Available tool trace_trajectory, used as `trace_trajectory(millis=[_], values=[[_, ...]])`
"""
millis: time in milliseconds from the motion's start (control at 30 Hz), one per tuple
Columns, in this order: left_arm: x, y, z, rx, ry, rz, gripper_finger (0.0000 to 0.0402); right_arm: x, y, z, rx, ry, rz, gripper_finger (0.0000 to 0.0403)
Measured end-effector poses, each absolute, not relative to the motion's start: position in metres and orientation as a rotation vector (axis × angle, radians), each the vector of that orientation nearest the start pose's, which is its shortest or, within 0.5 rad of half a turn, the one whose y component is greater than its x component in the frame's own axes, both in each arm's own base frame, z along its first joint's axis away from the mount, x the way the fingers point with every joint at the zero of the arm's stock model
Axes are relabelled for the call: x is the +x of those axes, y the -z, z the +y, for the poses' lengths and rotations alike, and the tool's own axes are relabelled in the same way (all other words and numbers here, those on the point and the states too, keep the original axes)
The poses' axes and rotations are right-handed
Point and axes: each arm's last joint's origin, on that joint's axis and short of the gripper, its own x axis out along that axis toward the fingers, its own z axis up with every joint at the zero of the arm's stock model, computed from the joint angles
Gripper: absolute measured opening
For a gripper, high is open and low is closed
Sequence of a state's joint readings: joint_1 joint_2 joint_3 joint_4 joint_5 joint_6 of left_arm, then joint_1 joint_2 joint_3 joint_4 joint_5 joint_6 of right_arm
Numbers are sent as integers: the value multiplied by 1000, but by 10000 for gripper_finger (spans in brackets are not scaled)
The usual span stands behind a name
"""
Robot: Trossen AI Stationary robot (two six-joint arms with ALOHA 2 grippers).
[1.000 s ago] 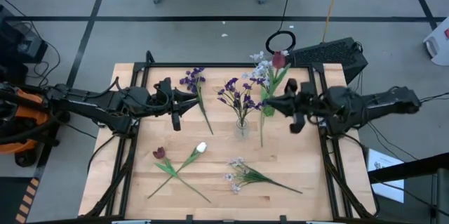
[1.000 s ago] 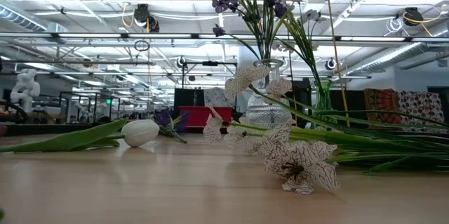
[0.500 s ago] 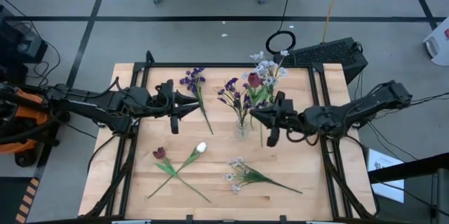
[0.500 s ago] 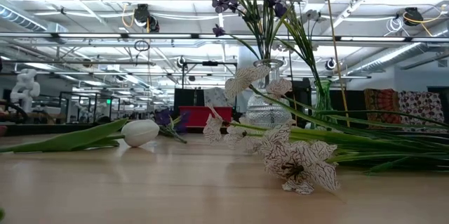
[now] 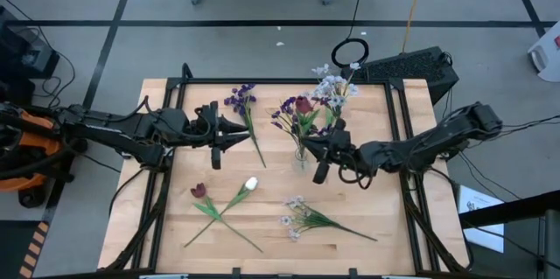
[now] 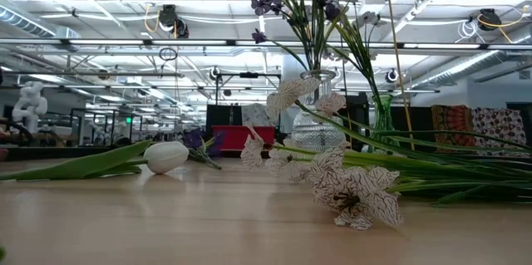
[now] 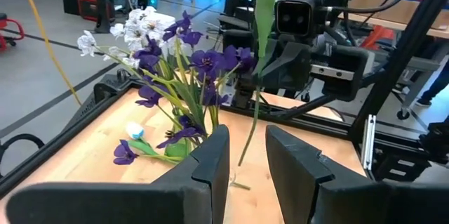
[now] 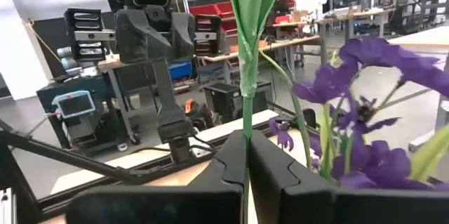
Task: Sort flowers into vase by color
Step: Put the top red tulip into the transparent vase
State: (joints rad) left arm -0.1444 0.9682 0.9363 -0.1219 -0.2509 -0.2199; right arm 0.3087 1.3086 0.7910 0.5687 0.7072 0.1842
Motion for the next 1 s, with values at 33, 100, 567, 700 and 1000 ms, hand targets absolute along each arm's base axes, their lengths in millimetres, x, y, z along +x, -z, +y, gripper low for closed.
trace_trajectory(millis=[33, 100, 567, 700, 1000], values=[[211, -359, -23, -189, -120, 139, 99, 278, -293, 68, 203, 396, -81, 0], [211, -359, -24, -191, -116, 139, 99, 280, -289, 67, 193, 405, -69, 0], [211, -358, -24, -201, -104, 141, 99, 286, -261, 59, 167, 439, -39, 0], [211, -358, -24, -201, -104, 141, 99, 277, -249, 56, 201, 434, -99, 0], [211, -359, -24, -201, -104, 140, 99, 270, -229, 55, 171, 431, -42, 0]])
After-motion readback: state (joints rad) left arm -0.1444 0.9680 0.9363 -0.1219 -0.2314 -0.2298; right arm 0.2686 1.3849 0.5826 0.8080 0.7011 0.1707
